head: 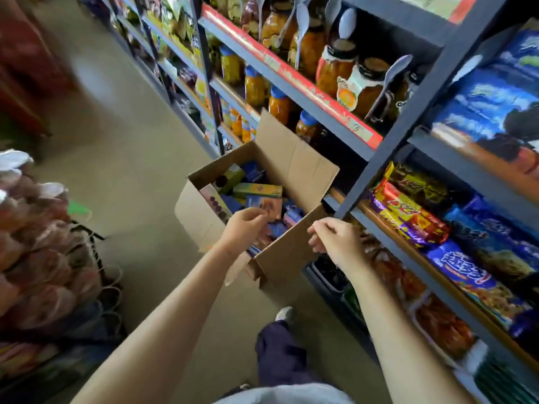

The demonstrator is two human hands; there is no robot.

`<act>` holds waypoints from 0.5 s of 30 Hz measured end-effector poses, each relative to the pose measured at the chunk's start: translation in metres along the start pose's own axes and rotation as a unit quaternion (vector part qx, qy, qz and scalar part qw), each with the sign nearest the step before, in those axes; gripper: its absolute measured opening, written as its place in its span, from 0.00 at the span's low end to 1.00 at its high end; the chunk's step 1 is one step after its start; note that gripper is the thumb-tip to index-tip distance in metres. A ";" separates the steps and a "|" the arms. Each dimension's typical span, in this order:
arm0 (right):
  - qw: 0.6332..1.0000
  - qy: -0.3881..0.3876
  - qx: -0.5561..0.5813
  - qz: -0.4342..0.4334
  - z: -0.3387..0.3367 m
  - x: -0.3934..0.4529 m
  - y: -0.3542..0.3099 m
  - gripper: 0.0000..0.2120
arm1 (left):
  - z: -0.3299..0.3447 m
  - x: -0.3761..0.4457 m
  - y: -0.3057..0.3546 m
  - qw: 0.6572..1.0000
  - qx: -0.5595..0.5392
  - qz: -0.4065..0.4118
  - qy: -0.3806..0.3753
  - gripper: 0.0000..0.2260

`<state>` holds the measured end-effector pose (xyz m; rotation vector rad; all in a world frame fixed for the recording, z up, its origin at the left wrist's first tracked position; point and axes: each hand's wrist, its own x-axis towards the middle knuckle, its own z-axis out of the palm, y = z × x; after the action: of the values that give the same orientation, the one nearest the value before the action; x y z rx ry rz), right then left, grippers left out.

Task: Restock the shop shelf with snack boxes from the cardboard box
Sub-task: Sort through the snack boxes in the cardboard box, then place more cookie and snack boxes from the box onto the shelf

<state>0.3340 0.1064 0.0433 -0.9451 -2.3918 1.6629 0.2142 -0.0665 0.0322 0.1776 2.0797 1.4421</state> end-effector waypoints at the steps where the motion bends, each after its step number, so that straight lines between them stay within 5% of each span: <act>1: 1.000 -0.008 0.006 0.009 0.008 0.021 0.003 0.13 | -0.004 0.013 -0.005 1.000 0.014 -0.018 0.000 0.08; 8: 0.983 -0.132 -0.017 0.123 0.068 0.144 0.030 0.12 | -0.025 0.098 -0.025 0.984 0.074 -0.159 0.005 0.09; 15: 0.959 -0.185 -0.100 0.188 0.132 0.201 0.059 0.09 | -0.042 0.151 -0.071 0.974 0.146 -0.161 0.058 0.08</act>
<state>0.1457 0.1161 -0.1161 -1.2926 -2.8101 1.8923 0.0840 -0.0644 -0.0802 -0.1279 2.2830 0.9711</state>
